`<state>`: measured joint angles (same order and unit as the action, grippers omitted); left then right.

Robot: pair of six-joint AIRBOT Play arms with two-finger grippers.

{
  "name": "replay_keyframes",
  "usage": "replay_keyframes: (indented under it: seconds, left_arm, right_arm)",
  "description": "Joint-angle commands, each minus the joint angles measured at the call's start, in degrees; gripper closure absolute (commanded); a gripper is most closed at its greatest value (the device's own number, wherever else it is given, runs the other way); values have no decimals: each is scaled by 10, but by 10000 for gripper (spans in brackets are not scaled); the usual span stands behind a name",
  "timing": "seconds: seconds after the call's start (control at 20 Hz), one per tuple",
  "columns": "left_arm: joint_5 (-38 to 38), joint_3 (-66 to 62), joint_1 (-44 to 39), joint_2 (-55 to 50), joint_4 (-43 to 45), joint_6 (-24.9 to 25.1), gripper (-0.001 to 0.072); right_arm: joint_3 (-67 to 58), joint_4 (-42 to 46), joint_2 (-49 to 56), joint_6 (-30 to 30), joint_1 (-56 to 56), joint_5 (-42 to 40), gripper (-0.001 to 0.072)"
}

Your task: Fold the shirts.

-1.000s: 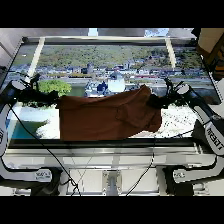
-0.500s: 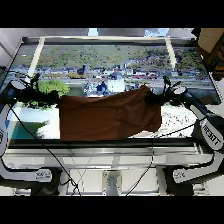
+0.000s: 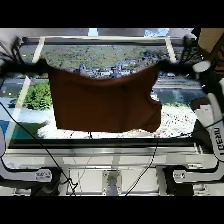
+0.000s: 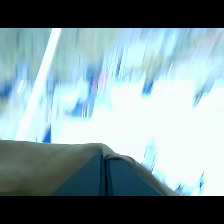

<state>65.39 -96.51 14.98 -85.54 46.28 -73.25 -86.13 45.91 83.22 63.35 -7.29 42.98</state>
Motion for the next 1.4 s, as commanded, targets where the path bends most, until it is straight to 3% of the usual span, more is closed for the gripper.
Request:
replay_keyframes:
  seconds: [0.0,0.15,0.3,0.6,0.9,1.1,1.35]
  left_arm:
    - [6,-170,0,0,38,-45,701]
    - [-9,-251,0,18,31,-82,701]
    - [-13,-251,0,80,-4,-81,702]
    - [-6,-251,0,252,6,-63,702]
    - [63,-251,0,348,33,-63,703]
    - [80,-217,0,349,49,-76,703]
    - [92,-97,0,308,66,-80,702]
  right_arm:
    - [-108,46,-38,33,-41,16,686]
    - [-174,66,-77,33,-68,34,687]
    - [-229,111,-125,33,-77,74,687]
    - [-270,243,-270,44,-77,186,687]
    - [-270,364,-386,44,-77,277,687]
    - [-270,387,-398,47,-77,278,688]
    - [-243,376,-317,63,-77,283,687]
